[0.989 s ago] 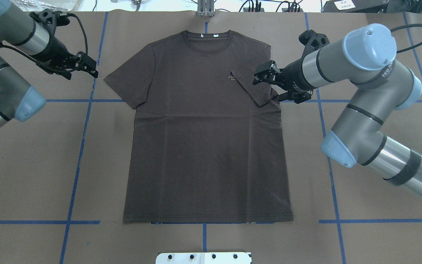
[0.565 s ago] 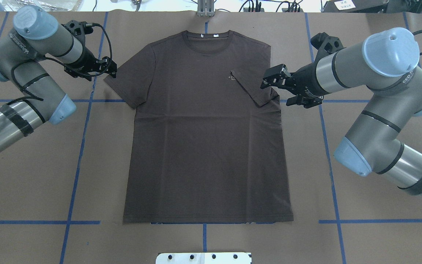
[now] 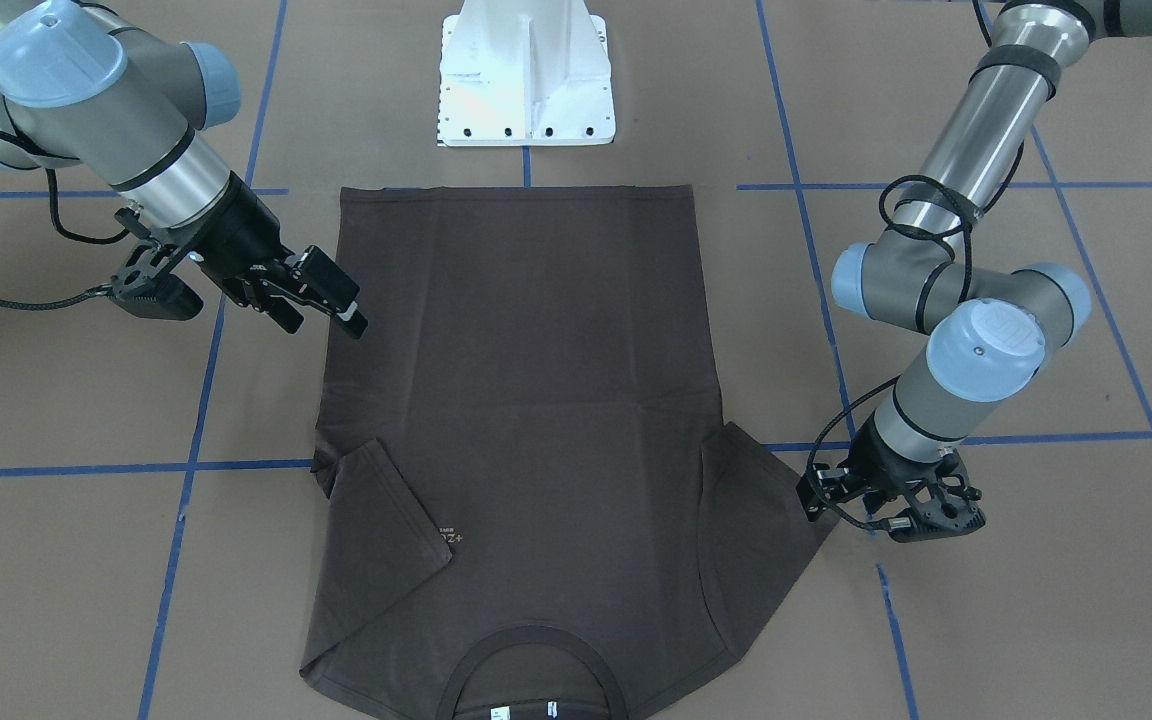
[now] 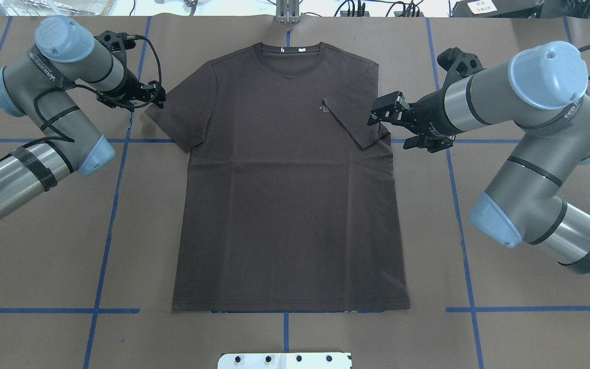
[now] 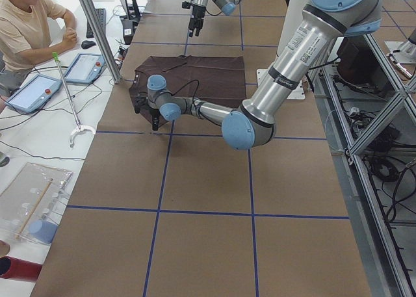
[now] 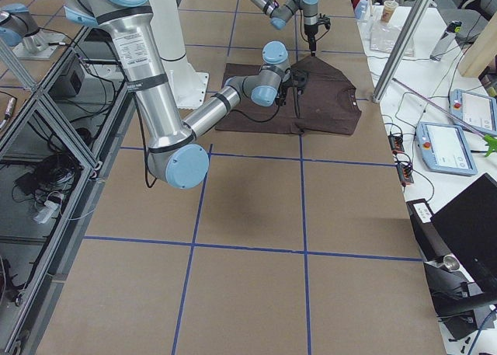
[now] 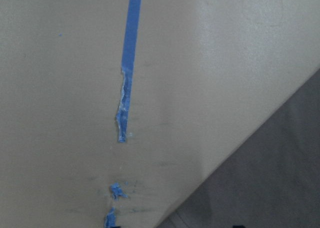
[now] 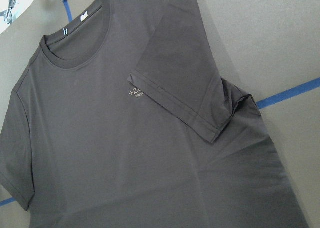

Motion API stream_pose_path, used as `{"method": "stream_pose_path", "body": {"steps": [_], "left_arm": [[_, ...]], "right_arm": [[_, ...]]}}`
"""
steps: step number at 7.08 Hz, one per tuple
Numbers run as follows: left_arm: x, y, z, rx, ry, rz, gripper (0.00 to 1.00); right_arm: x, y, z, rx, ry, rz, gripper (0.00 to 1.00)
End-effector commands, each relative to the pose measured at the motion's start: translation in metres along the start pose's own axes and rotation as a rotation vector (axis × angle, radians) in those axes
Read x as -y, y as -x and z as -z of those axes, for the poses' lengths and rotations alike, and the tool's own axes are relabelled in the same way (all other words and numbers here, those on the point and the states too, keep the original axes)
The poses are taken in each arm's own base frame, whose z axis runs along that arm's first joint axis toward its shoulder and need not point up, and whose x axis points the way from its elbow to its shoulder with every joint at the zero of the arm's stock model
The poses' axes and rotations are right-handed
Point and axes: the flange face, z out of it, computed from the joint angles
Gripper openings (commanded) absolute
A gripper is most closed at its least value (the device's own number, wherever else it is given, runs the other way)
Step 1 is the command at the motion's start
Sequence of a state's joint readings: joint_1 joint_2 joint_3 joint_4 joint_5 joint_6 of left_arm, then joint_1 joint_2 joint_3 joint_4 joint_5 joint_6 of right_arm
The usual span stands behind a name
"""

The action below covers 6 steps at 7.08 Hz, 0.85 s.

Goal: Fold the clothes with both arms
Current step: 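Release the sleeve with the right gripper while the left gripper approaches the other sleeve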

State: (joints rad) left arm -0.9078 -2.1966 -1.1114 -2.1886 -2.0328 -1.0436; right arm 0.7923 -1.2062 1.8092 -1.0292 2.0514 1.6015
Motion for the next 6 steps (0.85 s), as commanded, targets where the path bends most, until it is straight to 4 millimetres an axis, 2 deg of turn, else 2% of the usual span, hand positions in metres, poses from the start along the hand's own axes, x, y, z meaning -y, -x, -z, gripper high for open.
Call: {"method": "stream_pose_path", "body": {"steps": [1,6], "left_arm": [[-0.0030,-0.0020,-0.0026,0.001,0.003,-0.003,0.78],[-0.0052,-0.0033,-0.0080,0.005,0.011,-0.007,0.72]], "right_arm": [[0.0009,-0.0035,-0.0022,-0.007,-0.002,-0.003,1.00],[0.0013,-0.0041,-0.0029,-0.010,-0.002,-0.005,1.00]]}}
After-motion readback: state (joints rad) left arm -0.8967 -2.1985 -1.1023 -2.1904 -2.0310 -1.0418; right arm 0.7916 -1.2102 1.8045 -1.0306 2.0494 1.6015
